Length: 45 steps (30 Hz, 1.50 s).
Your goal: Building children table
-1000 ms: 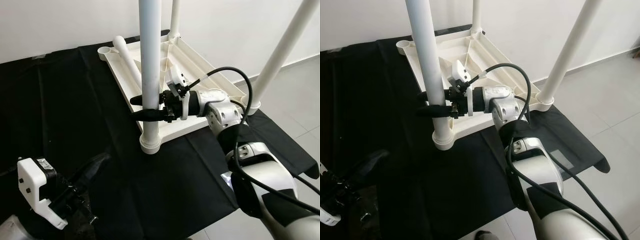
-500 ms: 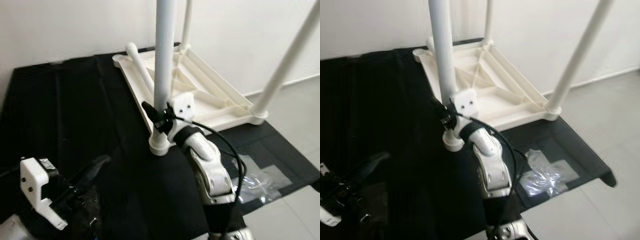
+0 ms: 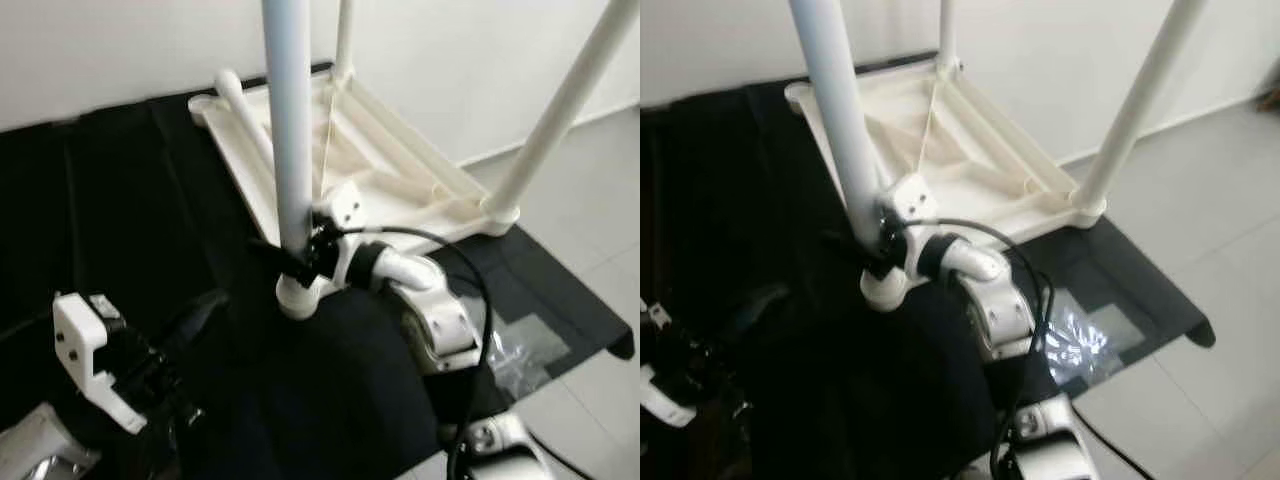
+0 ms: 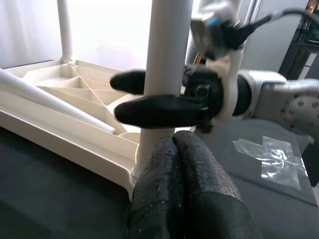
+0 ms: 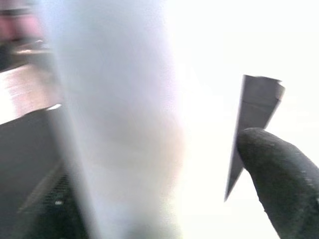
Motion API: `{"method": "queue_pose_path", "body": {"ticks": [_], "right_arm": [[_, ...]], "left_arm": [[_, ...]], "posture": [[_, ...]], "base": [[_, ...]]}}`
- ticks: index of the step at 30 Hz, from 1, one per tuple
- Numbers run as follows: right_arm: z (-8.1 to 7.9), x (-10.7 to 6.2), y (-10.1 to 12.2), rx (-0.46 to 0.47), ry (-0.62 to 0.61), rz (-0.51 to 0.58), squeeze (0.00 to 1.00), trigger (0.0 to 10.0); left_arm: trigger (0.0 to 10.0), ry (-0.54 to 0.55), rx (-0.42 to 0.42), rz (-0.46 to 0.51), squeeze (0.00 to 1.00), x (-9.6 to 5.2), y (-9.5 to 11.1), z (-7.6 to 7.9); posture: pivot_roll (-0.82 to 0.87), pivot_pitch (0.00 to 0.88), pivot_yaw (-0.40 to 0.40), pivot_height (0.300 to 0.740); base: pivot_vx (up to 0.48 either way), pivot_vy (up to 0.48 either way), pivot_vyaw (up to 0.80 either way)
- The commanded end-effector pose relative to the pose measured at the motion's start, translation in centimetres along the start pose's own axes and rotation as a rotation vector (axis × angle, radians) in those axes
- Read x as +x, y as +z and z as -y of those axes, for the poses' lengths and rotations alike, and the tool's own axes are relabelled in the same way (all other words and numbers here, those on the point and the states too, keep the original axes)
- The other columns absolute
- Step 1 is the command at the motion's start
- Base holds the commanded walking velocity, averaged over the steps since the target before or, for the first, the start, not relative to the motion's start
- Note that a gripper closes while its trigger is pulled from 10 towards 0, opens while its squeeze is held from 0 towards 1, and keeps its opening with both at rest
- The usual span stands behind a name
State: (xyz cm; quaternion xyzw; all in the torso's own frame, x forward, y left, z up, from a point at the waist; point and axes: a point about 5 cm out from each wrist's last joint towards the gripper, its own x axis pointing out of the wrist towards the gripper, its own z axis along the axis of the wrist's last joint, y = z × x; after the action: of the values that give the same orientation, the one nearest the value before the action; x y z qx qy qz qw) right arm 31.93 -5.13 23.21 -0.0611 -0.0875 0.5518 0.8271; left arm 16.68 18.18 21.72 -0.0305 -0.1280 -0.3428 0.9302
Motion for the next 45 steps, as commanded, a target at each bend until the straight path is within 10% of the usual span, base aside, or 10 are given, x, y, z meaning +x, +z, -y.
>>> {"method": "queue_pose_path", "body": {"ticks": [1, 2, 5, 6, 16, 18, 19, 34, 40, 45], "right_arm": [[-1.0, -0.2, 0.1, -0.016, 0.211, -0.019, 0.88, 10.0], [-1.1, -0.8, 0.4, -0.074, 0.337, -0.04, 0.49, 10.0], [-1.1, -0.8, 0.5, -0.085, 0.354, -0.042, 0.49, 10.0], [0.3, -0.4, 1.2, -0.09, 0.349, -0.032, 0.0, 10.0], [3.6, 0.7, 3.5, -0.007, 0.469, 0.006, 0.0, 10.0], [3.7, 0.7, 3.5, -0.001, 0.478, 0.004, 0.0, 7.0], [3.8, 0.7, 3.4, 0.009, 0.486, 0.007, 0.0, 0.0], [5.5, -0.7, 1.7, -0.025, 0.147, 0.003, 0.0, 0.0], [-0.6, -1.8, -5.2, 0.145, -0.552, -0.133, 0.0, 0.0], [-3.7, -0.4, -5.8, 0.106, -0.481, -0.148, 0.0, 0.0]], "left_arm": [[10.0, -0.001, -0.009, -0.012, 0.0, -0.1, -0.3, 0.3], [10.0, -0.001, -0.01, -0.012, 0.0, -0.1, -0.2, 0.4], [10.0, -0.002, -0.01, -0.012, 0.0, -0.1, -0.2, 0.4], [10.0, 0.0, -0.008, -0.016, 0.0, -0.2, -0.2, 0.4], [10.0, 0.009, -0.007, -0.032, 0.0, -0.8, 0.1, 0.6], [10.0, 0.009, -0.007, -0.034, 0.0, -0.9, 0.1, 0.6], [10.0, 0.01, -0.006, -0.035, 0.0, -0.9, 0.1, 0.6], [10.0, 0.012, -0.007, -0.031, 0.0, -0.8, 0.0, 0.4], [10.0, 0.0, -0.015, -0.037, 0.0, -0.7, -0.3, 0.2], [10.0, -0.019, -0.02, -0.029, 0.0, -0.2, -0.4, 0.3]], "posture": [[-0.02, 0.184, -0.014, 0.74], [-0.02, 0.184, -0.014, 0.74], [-0.02, 0.184, -0.014, 0.74], [0.0, 0.195, -0.011, 0.74], [0.02, 0.213, -0.017, 0.74], [0.02, 0.213, -0.017, 0.74], [0.02, 0.213, -0.017, 0.74], [-0.01, 0.212, -0.022, 0.74], [-0.04, 0.223, -0.007, 0.74], [-0.04, 0.207, -0.003, 0.74]], "base": [[0.0, 0.0, 0.0], [0.0, 0.0, 0.0], [0.0, 0.0, 0.0], [0.0, 0.0, 0.0], [0.0, 0.0, 0.0], [0.0, 0.0, 0.0], [0.0, 0.0, 0.0], [0.0, 0.0, 0.0], [0.0, 0.0, 0.0], [0.0, 0.0, 0.0]]}}
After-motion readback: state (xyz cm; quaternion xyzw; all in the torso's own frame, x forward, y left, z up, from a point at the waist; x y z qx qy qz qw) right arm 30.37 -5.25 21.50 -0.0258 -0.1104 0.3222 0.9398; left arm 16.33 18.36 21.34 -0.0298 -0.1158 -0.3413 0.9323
